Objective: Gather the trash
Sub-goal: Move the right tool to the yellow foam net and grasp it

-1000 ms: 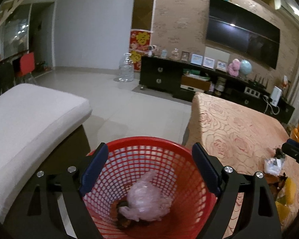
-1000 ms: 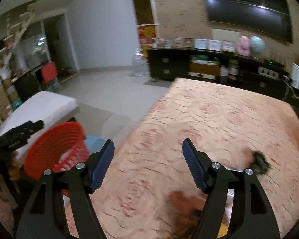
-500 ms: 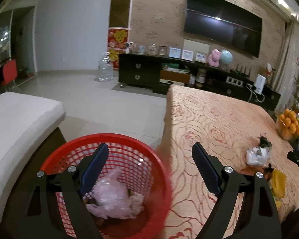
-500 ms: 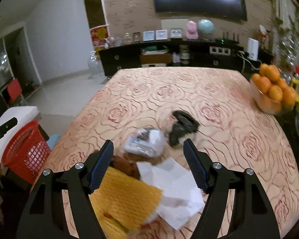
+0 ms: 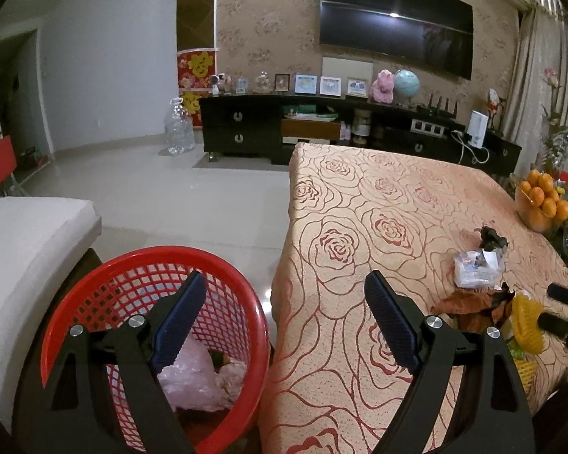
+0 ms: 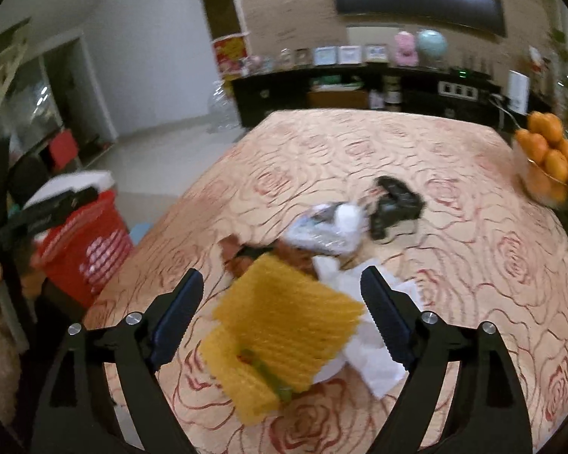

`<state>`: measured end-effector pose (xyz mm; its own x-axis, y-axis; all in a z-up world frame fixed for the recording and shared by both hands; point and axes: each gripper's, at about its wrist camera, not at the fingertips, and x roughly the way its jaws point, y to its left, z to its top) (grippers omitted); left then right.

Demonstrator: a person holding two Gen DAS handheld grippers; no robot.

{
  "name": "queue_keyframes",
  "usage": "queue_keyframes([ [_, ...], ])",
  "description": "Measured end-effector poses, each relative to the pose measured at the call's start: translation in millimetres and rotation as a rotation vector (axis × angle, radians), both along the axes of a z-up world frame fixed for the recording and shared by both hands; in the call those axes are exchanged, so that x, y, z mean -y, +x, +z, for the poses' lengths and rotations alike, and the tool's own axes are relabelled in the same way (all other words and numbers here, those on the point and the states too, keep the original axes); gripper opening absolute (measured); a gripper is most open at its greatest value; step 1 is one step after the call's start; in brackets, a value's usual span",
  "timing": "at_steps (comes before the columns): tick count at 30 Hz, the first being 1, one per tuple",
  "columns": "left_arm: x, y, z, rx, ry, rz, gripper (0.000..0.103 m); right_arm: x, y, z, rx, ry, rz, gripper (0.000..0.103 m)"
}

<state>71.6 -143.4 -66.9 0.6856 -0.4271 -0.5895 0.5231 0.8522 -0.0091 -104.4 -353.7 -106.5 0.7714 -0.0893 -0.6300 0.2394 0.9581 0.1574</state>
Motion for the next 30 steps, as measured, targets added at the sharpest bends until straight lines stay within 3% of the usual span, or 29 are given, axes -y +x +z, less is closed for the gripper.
queue_keyframes([
  [5, 0, 1, -1, -0.001, 0.003, 0.001, 0.083, -11, 12, -14, -0.072, -0.02, 0.06, 0.082],
  [10, 0, 1, -1, -0.002, 0.001, 0.001, 0.083, -5, 17, -22, -0.118, -0.034, 0.021, 0.079],
  [21, 2, -1, -3, 0.001, 0.015, -0.009, 0.083, 18, 14, -23, -0.114, 0.006, -0.039, 0.035],
  [30, 15, -8, -6, 0.018, 0.047, -0.034, 0.083, 29, 8, -15, -0.069, 0.033, -0.078, 0.02],
])
